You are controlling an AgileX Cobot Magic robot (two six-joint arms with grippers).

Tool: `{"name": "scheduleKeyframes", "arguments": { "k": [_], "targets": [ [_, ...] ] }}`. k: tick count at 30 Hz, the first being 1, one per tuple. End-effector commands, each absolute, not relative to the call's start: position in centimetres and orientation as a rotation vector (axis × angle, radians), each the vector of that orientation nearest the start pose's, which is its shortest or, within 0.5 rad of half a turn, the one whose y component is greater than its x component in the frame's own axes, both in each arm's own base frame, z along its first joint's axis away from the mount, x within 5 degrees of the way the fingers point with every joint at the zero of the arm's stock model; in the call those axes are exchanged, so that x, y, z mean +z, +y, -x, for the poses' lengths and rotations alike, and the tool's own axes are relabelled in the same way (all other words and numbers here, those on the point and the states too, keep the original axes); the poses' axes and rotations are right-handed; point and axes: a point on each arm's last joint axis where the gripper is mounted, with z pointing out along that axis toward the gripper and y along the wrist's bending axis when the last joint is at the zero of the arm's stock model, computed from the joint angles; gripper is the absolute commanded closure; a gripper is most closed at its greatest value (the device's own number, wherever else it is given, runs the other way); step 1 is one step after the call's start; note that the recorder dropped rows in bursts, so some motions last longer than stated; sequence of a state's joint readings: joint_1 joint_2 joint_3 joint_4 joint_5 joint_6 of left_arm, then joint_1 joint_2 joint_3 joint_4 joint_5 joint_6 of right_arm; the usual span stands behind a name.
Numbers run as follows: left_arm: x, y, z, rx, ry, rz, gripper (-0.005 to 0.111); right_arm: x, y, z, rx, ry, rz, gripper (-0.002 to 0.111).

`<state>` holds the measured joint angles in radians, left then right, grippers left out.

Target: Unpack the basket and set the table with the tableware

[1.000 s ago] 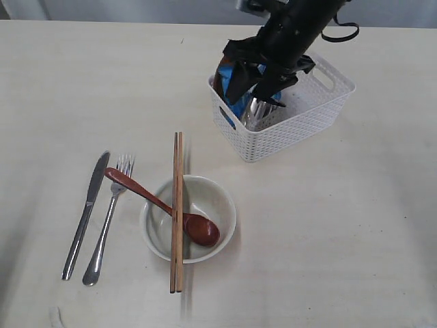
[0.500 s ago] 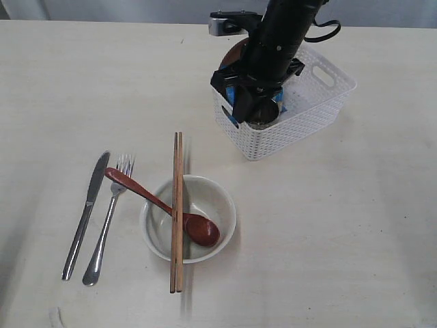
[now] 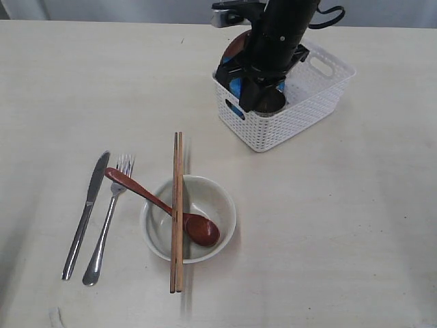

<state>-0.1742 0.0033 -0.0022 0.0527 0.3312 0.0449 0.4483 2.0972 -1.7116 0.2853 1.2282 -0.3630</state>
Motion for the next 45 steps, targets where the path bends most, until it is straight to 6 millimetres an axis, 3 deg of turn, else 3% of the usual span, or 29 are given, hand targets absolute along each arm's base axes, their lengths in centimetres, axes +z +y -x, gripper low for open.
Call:
{"name": "scheduleKeyframes", "arguments": {
  "k": [1, 6, 12, 14, 17, 23, 29, 34, 40, 45],
  "targets": [
    [18.4, -0.8, -5.3, -0.041, 1.794, -0.227, 0.107, 21.9, 20.4, -37.5, 0.411, 2.848, 1.07, 0.108],
    [18.4, -0.8, -5.3, -0.041, 1.794, -0.227, 0.107, 21.9, 20.4, -37.5, 0.411, 2.847, 1.073, 0.105],
    [18.4, -0.8, -5.3, -0.041, 1.794, -0.227, 0.107, 21.9, 20.2, -37.5, 0.383, 2.848, 1.079, 0.07],
    [18.4, -0.8, -5.3, -0.041, 1.794, -0.227, 0.107, 21.9, 20.2, -37.6, 0.376, 2.848, 1.081, 0.063],
    [18.4, -0.8, -5.3, -0.041, 1.794, -0.227, 0.107, 22.2, 20.1, -37.5, 0.367, 2.839, 1.083, 0.062],
    [18.4, -0.8, -5.3, -0.041, 1.794, -0.227, 0.107, 24.6, 18.9, -37.3, 0.19, 2.789, 1.08, 0.062],
    [18.4, -0.8, -5.3, -0.041, 1.794, -0.227, 0.107, 25.7, 17.4, -37.6, 0.03, 2.813, 0.93, 0.062],
    [18.4, -0.8, -5.3, -0.041, 1.794, -0.227, 0.107, 23.6, 16.1, -38.8, 0.063, 2.896, 0.841, 0.062],
    [18.4, -0.8, -5.3, -0.041, 1.794, -0.227, 0.107, 21.0, 16.9, -39.2, 0.18, 2.955, 0.869, 0.062],
    [18.4, -0.8, -5.3, -0.041, 1.794, -0.227, 0.107, 19.0, 17.0, -39.5, 0.155, 3.0, 0.875, 0.062]
  ]
}}
